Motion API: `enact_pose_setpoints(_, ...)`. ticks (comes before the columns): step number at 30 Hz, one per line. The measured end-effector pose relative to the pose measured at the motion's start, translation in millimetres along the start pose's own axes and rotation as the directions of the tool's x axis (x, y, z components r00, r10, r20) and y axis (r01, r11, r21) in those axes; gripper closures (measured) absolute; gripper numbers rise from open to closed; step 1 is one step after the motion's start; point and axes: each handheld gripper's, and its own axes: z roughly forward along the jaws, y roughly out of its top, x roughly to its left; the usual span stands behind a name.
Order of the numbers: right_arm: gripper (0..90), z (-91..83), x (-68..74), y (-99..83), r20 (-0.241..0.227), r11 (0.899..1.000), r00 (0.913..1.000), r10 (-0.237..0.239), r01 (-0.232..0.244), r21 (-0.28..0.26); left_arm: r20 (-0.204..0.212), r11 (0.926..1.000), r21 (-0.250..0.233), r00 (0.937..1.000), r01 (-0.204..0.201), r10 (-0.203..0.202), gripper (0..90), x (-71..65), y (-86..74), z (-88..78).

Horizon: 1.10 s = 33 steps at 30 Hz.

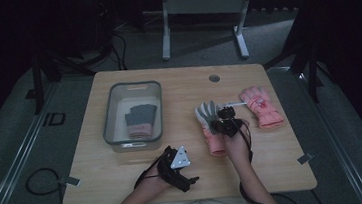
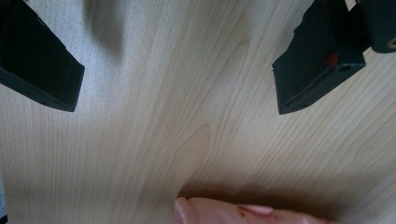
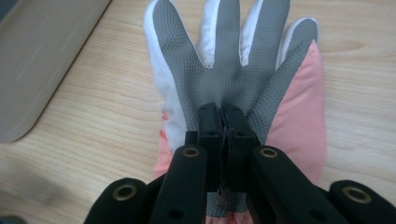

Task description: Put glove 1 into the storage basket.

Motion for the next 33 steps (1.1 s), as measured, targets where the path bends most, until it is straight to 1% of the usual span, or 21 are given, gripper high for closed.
enact_pose_setpoints(2, 87.1, 5.6, 0.7, -1.1, -0.008, 1.000, 1.0000, 0.002, -0.002, 0.013, 0.001, 1.0000, 0.002, 1.0000, -0.002, 0.002, 1.5, 0.3, -0.5, 0.4)
enact_pose_setpoints(6, 85.7, 13.9, 3.0, -3.5, 0.003, 1.000, 1.0000, 0.008, -0.008, 0.018, 0.001, 1.0000, 0.000, 1.0000, 0.000, 0.000, 1.5, 0.2, -0.8, 1.1)
enact_pose_setpoints(7, 85.0, 16.4, 4.1, -4.0, 0.010, 1.000, 0.9999, 0.004, -0.004, 0.019, 0.002, 1.0000, 0.003, 1.0000, 0.000, 0.000, 1.5, 0.0, -0.8, 1.1)
enact_pose_setpoints(11, 82.7, 26.6, 4.9, -5.9, 0.030, 1.000, 0.9995, 0.013, -0.014, 0.020, 0.010, 1.0000, 0.001, 0.9999, -0.002, 0.002, 1.5, -0.4, -1.0, 0.9)
enact_pose_setpoints(14, 81.3, 30.2, 4.1, -6.6, 0.037, 1.000, 0.9993, 0.006, -0.007, 0.023, 0.013, 1.0000, 0.002, 0.9999, -0.003, 0.003, 1.5, 0.1, -1.5, 1.0)
enact_pose_setpoints(17, 78.3, 28.7, 4.6, -5.3, 0.033, 1.000, 0.9994, 0.010, -0.010, 0.019, 0.013, 1.0000, -0.001, 0.9999, -0.003, 0.003, 1.5, 0.2, -1.4, 0.9)
enact_pose_setpoints(19, 76.0, 24.8, 5.3, -3.8, 0.026, 1.000, 0.9996, 0.013, -0.013, 0.014, 0.017, 1.0000, 0.001, 0.9998, -0.004, 0.004, 1.5, 0.7, -1.7, 0.7)
enact_pose_setpoints(22, 72.1, 13.8, 4.2, 0.4, -0.012, 1.000, 0.9997, 0.021, -0.021, -0.014, 0.020, 1.0000, -0.004, 0.9998, 0.001, -0.001, 1.5, 2.5, -2.5, 1.0)
enact_pose_setpoints(24, 71.3, 4.2, 1.4, 4.9, -0.021, 0.999, 0.9998, 0.001, -0.002, -0.046, 0.022, 1.0000, -0.006, 0.9998, 0.003, -0.003, 1.5, 3.1, -3.1, 0.9)
enact_pose_setpoints(26, 70.6, -5.9, -4.2, 9.5, -0.029, 0.997, 0.9995, -0.011, 0.009, -0.071, 0.024, 1.0000, -0.006, 0.9997, 0.004, -0.003, 1.5, 2.7, -3.1, 0.8)
enact_pose_setpoints(27, 70.6, -12.0, -8.4, 12.1, -0.029, 0.995, 0.9993, -0.025, 0.022, -0.092, 0.024, 1.0000, -0.003, 0.9997, 0.000, 0.000, 1.5, 2.5, -3.0, 0.6)
enact_pose_setpoints(28, 69.9, -19.5, -14.6, 15.0, -0.023, 0.993, 0.9983, -0.053, 0.050, -0.111, 0.025, 1.0000, -0.005, 0.9997, 0.000, 0.000, 1.6, 2.4, -3.2, 0.6)
enact_pose_setpoints(29, 68.6, -25.2, -21.1, 17.0, -0.030, 0.990, 0.9967, -0.075, 0.071, -0.125, 0.026, 1.0000, -0.005, 0.9997, -0.001, 0.001, 1.5, 2.2, -3.3, 0.7)
enact_pose_setpoints(30, 68.6, -30.6, -28.5, 18.5, -0.021, 0.987, 0.9957, -0.090, 0.087, -0.136, 0.025, 1.0000, -0.002, 0.9997, -0.004, 0.004, 1.6, 2.1, -3.3, 0.8)
enact_pose_setpoints(31, 68.7, -35.7, -36.5, 19.6, 0.000, 0.984, 0.9945, -0.105, 0.104, -0.147, 0.025, 1.0000, -0.002, 0.9997, -0.005, 0.005, 1.5, 2.2, -3.2, 0.9)
enact_pose_setpoints(33, 68.7, -44.5, -54.2, 20.6, 0.013, 0.977, 0.9922, -0.124, 0.124, -0.173, 0.024, 0.9999, -0.010, 0.9997, 0.006, -0.006, 1.5, 2.1, -3.0, 1.3)
